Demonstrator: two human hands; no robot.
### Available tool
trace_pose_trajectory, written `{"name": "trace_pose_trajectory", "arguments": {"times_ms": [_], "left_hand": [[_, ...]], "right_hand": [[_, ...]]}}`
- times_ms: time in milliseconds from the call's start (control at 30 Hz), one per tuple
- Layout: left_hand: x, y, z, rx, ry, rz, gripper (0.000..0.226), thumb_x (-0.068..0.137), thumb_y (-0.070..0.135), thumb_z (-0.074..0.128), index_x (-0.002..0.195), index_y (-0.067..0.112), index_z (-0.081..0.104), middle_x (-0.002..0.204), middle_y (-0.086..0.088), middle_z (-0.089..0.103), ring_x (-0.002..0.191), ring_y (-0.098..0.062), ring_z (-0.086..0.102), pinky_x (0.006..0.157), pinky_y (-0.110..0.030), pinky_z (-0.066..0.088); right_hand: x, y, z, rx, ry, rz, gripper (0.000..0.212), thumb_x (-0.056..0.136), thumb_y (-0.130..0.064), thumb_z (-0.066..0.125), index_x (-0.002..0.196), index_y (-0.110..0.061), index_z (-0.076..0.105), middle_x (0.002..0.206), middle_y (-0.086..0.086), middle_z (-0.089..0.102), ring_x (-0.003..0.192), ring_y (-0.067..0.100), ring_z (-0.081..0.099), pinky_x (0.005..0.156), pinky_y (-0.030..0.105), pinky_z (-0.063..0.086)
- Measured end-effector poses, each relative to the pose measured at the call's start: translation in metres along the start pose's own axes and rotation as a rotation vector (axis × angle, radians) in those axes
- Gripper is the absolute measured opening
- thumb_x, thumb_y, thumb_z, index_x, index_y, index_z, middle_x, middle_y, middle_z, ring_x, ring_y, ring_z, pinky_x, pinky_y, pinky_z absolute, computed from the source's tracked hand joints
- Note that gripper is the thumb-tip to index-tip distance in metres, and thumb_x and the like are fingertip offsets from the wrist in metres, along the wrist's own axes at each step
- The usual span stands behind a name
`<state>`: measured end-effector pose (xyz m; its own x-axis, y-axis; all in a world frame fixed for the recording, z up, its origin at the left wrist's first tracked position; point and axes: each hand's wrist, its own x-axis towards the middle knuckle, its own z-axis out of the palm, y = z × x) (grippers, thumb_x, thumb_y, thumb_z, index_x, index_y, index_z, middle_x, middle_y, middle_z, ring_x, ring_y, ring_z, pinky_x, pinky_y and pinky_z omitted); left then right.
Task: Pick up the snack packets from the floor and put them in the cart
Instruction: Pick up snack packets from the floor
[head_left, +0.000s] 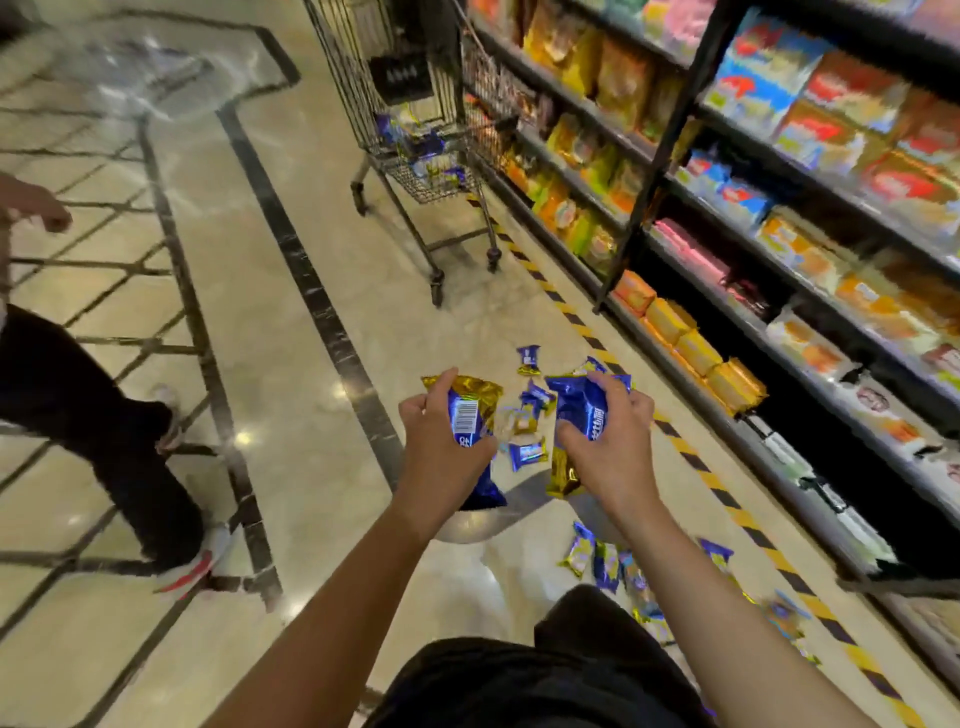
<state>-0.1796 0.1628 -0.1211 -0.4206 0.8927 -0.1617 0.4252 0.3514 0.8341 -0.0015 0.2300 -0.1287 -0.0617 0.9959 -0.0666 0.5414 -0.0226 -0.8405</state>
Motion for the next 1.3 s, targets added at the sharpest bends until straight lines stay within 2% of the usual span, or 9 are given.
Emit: {"name": "trace_pose_trajectory", "arguments": {"times_ms": [67,200,267,367,467,633,833,1033,1300], "left_hand": [[0.005,-0.007,-0.014,-0.003,0.059,-0.004,0.086,0.080,0.015,0.077,0.151,0.028,0.031,0.136,-0.003,0.033,0.106,0.005,0.032,0.089,-0.011,0.031],[0.017,-0.018,-0.037,-0.089,0.139,-0.086,0.081,0.082,0.014,0.075,0.148,0.032,0.032,0.130,0.003,0.031,0.097,0.014,0.047,0.088,-0.013,0.036],[0.030,-0.024,-0.046,-0.103,0.190,-0.114,0.080,0.080,0.011,0.076,0.145,0.031,0.035,0.130,0.002,0.031,0.093,0.026,0.042,0.082,-0.004,0.035],[0.054,-0.030,-0.061,-0.086,0.280,-0.173,0.078,0.077,0.011,0.078,0.142,0.027,0.038,0.128,-0.002,0.033,0.095,0.016,0.046,0.075,0.004,0.036],[0.085,-0.031,-0.074,-0.055,0.381,-0.190,0.073,0.075,0.012,0.080,0.134,0.030,0.040,0.125,-0.003,0.036,0.097,-0.005,0.053,0.075,0.003,0.039],[0.153,-0.020,-0.089,-0.017,0.455,-0.253,0.075,0.075,0.013,0.080,0.133,0.036,0.038,0.128,0.001,0.036,0.097,0.000,0.051,0.071,-0.002,0.042],[0.229,-0.005,-0.091,-0.039,0.480,-0.277,0.073,0.078,0.013,0.077,0.135,0.037,0.037,0.127,0.007,0.034,0.102,0.002,0.051,0.072,0.001,0.041],[0.289,0.000,-0.105,-0.086,0.493,-0.313,0.074,0.081,0.016,0.077,0.134,0.042,0.034,0.126,0.010,0.032,0.098,0.009,0.050,0.069,0.005,0.037],[0.388,-0.037,-0.156,-0.044,0.495,-0.334,0.074,0.080,0.012,0.079,0.140,0.024,0.039,0.122,0.001,0.036,0.096,0.017,0.047,0.071,0.005,0.037]], "right_hand": [[0.013,-0.014,0.020,-0.003,-0.055,-0.047,0.065,0.080,-0.015,0.074,0.139,-0.025,0.047,0.133,0.006,0.033,0.103,0.002,0.038,0.086,0.002,0.029],[0.043,-0.037,0.062,0.000,-0.156,-0.141,0.063,0.079,-0.014,0.075,0.136,-0.022,0.049,0.131,0.009,0.038,0.092,-0.028,0.031,0.078,-0.010,0.024],[0.058,-0.049,0.084,0.012,-0.219,-0.158,0.061,0.081,-0.016,0.074,0.136,-0.023,0.049,0.132,0.007,0.036,0.102,-0.013,0.040,0.081,-0.006,0.027],[0.085,-0.066,0.118,0.019,-0.323,-0.179,0.060,0.082,-0.014,0.073,0.136,-0.024,0.048,0.134,0.006,0.034,0.105,0.009,0.045,0.080,-0.007,0.028],[0.122,-0.085,0.145,0.040,-0.403,-0.223,0.059,0.083,-0.012,0.072,0.136,-0.022,0.049,0.135,0.006,0.034,0.097,0.002,0.043,0.074,-0.011,0.025],[0.194,-0.115,0.173,0.118,-0.441,-0.286,0.058,0.079,-0.005,0.074,0.132,-0.018,0.052,0.128,0.007,0.037,0.095,-0.028,0.038,0.075,-0.009,0.028],[0.282,-0.139,0.198,0.095,-0.499,-0.286,0.059,0.078,-0.005,0.075,0.131,-0.018,0.052,0.132,0.008,0.034,0.095,0.007,0.046,0.074,-0.009,0.028],[0.335,-0.160,0.229,0.092,-0.571,-0.261,0.059,0.081,-0.008,0.073,0.133,-0.022,0.050,0.135,0.004,0.031,0.095,0.006,0.048,0.074,-0.009,0.031],[0.397,-0.195,0.302,0.025,-0.599,-0.218,0.060,0.081,-0.008,0.073,0.131,-0.029,0.047,0.130,-0.003,0.030,0.093,-0.001,0.052,0.070,-0.004,0.039]]}}
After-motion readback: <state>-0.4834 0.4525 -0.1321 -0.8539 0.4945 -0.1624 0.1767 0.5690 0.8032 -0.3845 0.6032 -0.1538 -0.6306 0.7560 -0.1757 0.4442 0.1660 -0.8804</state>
